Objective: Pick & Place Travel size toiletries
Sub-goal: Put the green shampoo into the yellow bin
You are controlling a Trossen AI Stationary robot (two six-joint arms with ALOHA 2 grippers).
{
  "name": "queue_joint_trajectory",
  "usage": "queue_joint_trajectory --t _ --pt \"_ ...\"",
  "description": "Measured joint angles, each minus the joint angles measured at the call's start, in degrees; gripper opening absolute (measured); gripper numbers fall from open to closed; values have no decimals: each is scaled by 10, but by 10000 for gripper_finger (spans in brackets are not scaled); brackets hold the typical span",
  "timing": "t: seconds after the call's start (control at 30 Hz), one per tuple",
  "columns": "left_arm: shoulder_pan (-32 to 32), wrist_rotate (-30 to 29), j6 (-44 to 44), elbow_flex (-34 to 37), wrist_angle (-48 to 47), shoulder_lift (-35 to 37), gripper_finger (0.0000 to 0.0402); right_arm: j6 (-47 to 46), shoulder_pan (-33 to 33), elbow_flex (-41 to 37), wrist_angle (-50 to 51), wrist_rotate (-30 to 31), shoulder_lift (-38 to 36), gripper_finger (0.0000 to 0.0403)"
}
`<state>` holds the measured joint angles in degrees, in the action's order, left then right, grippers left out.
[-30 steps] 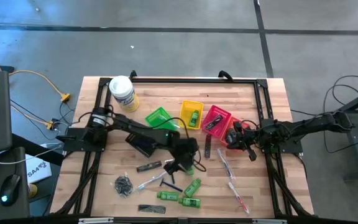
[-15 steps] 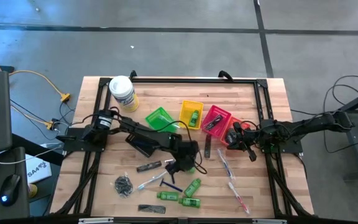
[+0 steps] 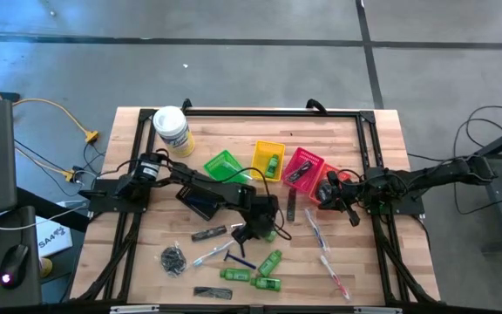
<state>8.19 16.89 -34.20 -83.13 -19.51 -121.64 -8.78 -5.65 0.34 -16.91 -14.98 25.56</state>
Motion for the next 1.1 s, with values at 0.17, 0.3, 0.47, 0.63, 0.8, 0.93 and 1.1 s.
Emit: queue_joint_trajectory --t 0.17,0.3,0.47,0.63,0.8,0.93,1.1 --pt "1 6 2 1 -1 1 149 0 0 0 0 0 0 2" --pt "1 -9 28 3 -12 16 122 0 0 0 0 0 0 2" --pt "-1 -25 30 3 -46 66 122 0 0 0 0 0 0 2" --pt "-18 10 49 18 -84 160 123 0 0 0 0 0 0 2" --pt "-40 13 73 86 -72 288 121 0 0 0 3 -2 2 2" --pt "-61 16 98 191 -11 416 120 0 0 0 4 -2 6 2" --pt "-101 16 172 349 115 581 119 0 0 0 4 -2 7 2"
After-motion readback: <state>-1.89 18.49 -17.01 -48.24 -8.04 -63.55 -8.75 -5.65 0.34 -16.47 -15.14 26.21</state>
